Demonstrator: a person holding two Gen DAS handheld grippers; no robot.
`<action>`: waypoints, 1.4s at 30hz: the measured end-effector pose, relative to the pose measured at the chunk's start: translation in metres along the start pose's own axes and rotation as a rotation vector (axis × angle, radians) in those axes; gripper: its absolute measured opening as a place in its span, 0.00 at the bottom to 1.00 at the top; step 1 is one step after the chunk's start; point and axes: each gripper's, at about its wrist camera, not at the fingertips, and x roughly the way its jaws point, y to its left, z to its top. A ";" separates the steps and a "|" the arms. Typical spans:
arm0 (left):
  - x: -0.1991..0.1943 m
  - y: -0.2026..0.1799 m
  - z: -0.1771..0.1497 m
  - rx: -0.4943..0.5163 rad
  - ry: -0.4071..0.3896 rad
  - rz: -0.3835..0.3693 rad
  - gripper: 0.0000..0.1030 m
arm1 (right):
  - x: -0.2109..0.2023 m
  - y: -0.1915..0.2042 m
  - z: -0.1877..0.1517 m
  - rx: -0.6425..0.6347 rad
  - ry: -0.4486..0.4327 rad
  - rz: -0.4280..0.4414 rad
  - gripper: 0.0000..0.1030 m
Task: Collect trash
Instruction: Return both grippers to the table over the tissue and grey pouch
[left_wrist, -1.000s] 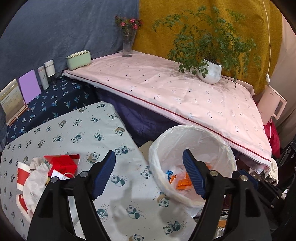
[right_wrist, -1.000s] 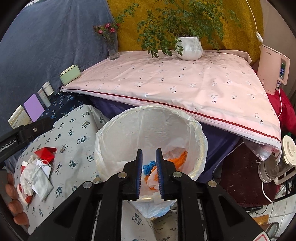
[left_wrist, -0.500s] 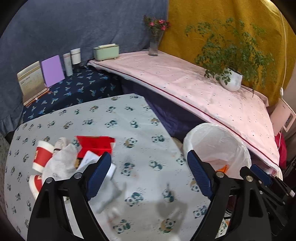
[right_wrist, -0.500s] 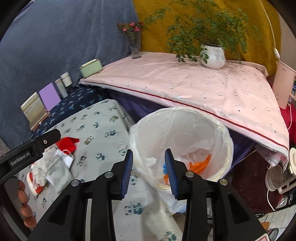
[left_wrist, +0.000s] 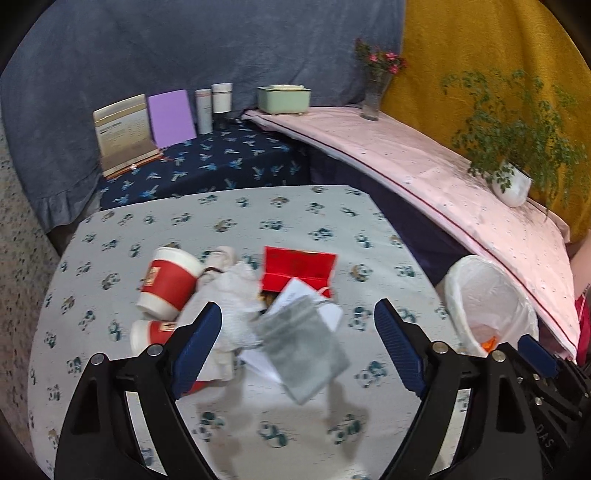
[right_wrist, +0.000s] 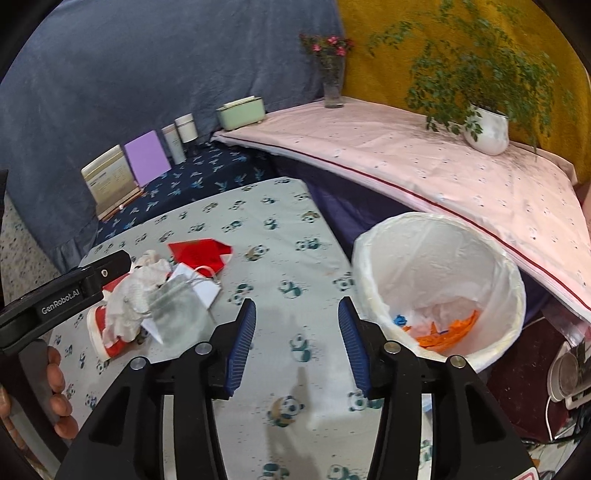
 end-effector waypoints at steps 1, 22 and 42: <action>0.000 0.004 -0.001 -0.003 0.002 0.008 0.79 | 0.001 0.005 -0.001 -0.008 0.003 0.004 0.46; 0.019 0.092 -0.016 -0.085 0.052 0.106 0.86 | 0.058 0.094 -0.027 -0.140 0.143 0.099 0.58; 0.087 0.085 -0.009 -0.029 0.167 0.056 0.66 | 0.117 0.111 -0.034 -0.149 0.234 0.095 0.58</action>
